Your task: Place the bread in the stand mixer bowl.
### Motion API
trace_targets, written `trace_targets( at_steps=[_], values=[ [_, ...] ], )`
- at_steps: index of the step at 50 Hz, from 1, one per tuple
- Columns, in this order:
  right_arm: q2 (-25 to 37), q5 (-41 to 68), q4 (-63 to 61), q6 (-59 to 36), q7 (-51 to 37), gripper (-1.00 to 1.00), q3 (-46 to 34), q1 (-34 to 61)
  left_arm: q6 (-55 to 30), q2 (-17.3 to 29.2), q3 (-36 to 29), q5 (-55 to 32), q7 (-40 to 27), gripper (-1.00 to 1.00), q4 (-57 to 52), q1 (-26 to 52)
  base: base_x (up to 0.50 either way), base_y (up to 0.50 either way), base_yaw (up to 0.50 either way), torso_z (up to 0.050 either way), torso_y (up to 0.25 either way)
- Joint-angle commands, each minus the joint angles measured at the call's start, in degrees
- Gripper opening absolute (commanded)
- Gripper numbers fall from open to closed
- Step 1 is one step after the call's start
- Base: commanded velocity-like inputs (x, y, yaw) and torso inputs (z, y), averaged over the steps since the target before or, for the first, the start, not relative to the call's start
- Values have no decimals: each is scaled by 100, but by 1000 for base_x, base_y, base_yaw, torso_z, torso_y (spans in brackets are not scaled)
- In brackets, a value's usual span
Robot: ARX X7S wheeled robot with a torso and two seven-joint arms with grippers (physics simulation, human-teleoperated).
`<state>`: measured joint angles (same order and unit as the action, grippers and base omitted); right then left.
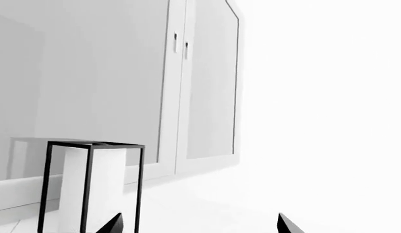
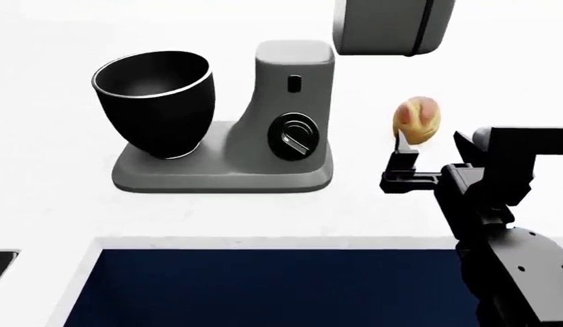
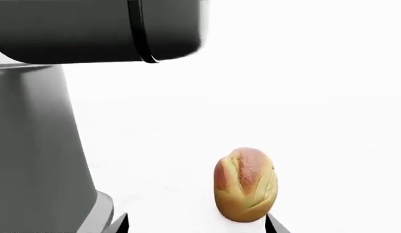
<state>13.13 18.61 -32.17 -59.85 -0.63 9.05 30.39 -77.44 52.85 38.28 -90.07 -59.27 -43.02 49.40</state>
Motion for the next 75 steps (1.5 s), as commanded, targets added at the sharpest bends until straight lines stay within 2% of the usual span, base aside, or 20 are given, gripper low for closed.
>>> trace_targets(
  at_steps=[1,7,46,54,64,75],
  values=[
    [-24,96,200,109,43,100,124,-6,69,12,43,-21,9,100,-22,-91,500,0,0,0,0],
    [15,43,195,138,-6,100,45,-21,95,12,45,11,31,100,-33,-139,500,0,0,0,0],
    [446,-305,519,360,-254,100,8,-231,299,-22,-11,203,206,100,-30,-350,0,0,0,0,0],
    [477,-347,562,410,-290,100,-39,-240,332,-27,12,232,230,100,-48,-414,421,0,0,0,0],
    [507,-439,637,510,-359,100,-130,-302,367,-7,55,218,232,100,-63,-482,0,0,0,0,1],
    [424,-347,1376,1043,-80,100,-244,-150,413,-25,39,265,261,100,-80,-547,0,0,0,0,0]
  ],
)
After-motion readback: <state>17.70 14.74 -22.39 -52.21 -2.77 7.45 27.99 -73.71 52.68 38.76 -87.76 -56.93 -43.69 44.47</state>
